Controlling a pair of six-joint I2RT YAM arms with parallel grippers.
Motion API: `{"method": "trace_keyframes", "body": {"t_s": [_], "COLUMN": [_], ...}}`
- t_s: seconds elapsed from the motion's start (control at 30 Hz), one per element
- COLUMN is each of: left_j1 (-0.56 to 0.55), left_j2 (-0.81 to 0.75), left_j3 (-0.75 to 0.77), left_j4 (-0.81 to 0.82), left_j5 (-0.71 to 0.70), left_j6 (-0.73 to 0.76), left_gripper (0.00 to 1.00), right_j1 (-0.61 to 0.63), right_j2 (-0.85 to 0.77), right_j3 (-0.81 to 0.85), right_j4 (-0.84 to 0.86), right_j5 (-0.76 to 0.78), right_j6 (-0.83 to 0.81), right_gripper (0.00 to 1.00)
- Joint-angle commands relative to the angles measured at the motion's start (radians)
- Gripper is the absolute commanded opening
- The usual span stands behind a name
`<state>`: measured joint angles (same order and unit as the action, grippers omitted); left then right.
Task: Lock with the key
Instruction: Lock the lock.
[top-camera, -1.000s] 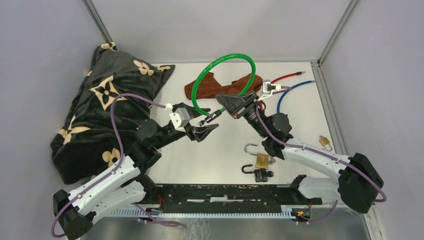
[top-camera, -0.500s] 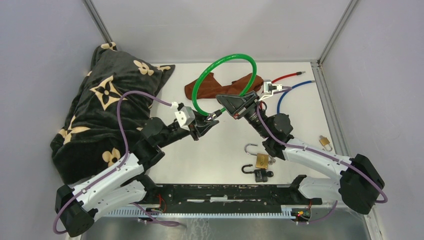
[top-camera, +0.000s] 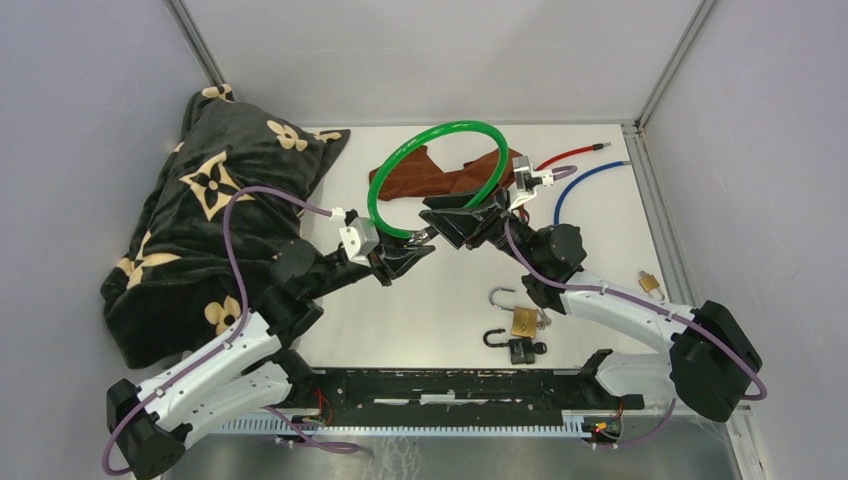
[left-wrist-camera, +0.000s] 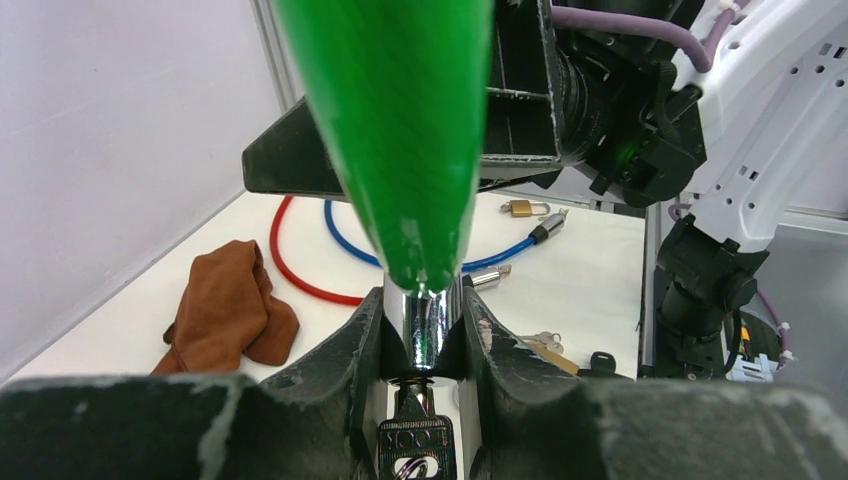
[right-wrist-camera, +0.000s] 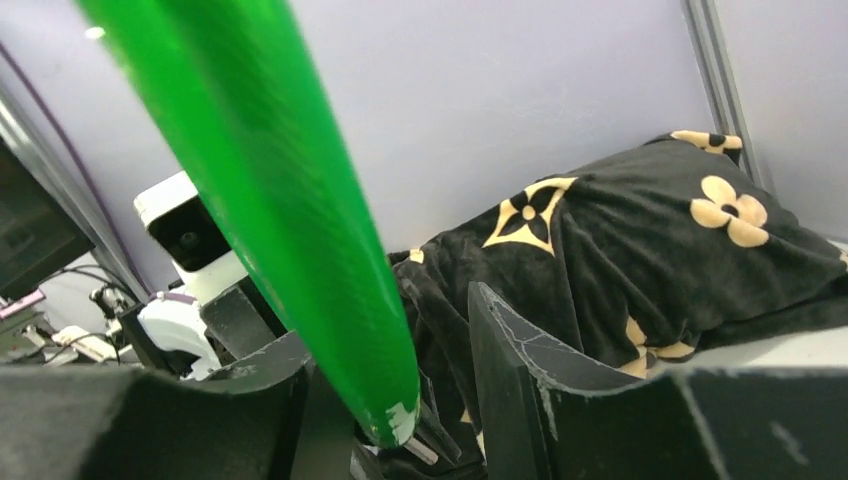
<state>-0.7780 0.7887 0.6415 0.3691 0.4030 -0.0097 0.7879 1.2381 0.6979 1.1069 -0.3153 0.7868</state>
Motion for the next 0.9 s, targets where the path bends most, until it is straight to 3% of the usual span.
{"method": "trace_keyframes", "body": {"t_s": [0.0,0.13,0.17,0.2,0.33,0.43,0.53,0.73,0.87], "left_j1": [-0.001,-0.001,-0.001,-0.001,0.0,0.0,0.001,0.0,0.0], "left_j2": [-0.032,-0.041,-0.042,-0.042,-0.037,-0.036,-0.033,-0.017,-0.019], "left_j3": [0.046,0.041,0.041,0.043,0.05,0.049,0.049,0.068,0.068], "left_j4": [0.082,0.067,0.066,0.066,0.056,0.049,0.051,0.072,0.077], "left_j5": [0.041,0.042,0.043,0.043,0.051,0.052,0.059,0.091,0.099], "left_j6": [-0.032,-0.044,-0.045,-0.047,-0.048,-0.054,-0.064,-0.089,-0.108], "left_gripper": [0.02,0.02,0.02,0.02,0.02,0.02,0.02,0.02,0.02], "right_j1": [-0.019,-0.037,-0.04,-0.045,-0.047,-0.053,-0.056,-0.057,-0.061], "right_j2": [0.005,-0.019,-0.032,-0.049,-0.094,-0.121,-0.116,-0.074,-0.078], "right_j3": [0.0,0.01,0.008,0.006,0.007,-0.01,-0.007,0.021,-0.011], "right_j4": [0.135,0.125,0.089,0.059,-0.029,-0.036,-0.004,0.007,0.061], "right_j5": [-0.145,-0.253,-0.249,-0.243,-0.267,-0.271,-0.297,-0.309,-0.24], "right_j6": [-0.056,-0.12,-0.14,-0.163,-0.261,-0.289,-0.254,-0.202,-0.164], "right_gripper": [0.52,0.79,0.93,0.98,0.96,0.84,0.64,0.03,0.0]}}
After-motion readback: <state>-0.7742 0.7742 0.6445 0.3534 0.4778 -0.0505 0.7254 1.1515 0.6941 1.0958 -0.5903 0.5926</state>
